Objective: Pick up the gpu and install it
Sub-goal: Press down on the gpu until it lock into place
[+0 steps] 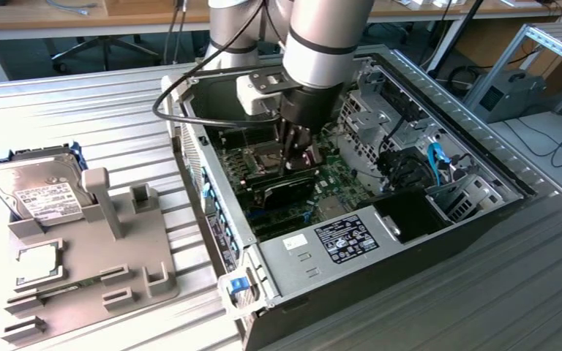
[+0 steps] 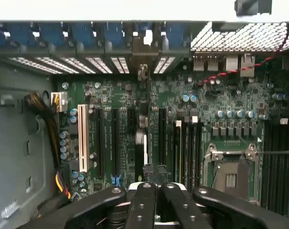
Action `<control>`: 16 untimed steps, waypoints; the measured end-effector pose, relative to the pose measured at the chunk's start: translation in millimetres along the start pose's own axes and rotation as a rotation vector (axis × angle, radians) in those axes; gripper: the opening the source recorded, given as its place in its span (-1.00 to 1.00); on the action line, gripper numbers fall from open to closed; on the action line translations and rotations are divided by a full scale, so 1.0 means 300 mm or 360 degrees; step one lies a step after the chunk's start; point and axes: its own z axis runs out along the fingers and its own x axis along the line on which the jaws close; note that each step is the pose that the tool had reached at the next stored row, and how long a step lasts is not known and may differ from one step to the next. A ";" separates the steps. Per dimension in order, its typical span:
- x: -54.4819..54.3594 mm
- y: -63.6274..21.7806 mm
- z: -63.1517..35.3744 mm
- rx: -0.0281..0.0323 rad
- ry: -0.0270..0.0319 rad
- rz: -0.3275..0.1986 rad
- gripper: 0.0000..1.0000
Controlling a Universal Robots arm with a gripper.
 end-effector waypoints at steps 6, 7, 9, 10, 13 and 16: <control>0.000 -0.020 -0.018 -0.00014 -0.00003 0.0000 -0.79; 0.000 -0.021 -0.023 -0.00013 -0.00003 0.0000 -0.79; -0.001 -0.024 -0.033 -0.00013 -0.00003 0.0000 -0.79; -0.001 -0.024 -0.038 -0.00013 -0.00003 0.0000 -0.79; -0.001 -0.028 -0.061 -0.00013 -0.00005 0.0000 -0.79; -0.002 -0.034 -0.084 -0.00014 -0.00003 0.0000 -0.79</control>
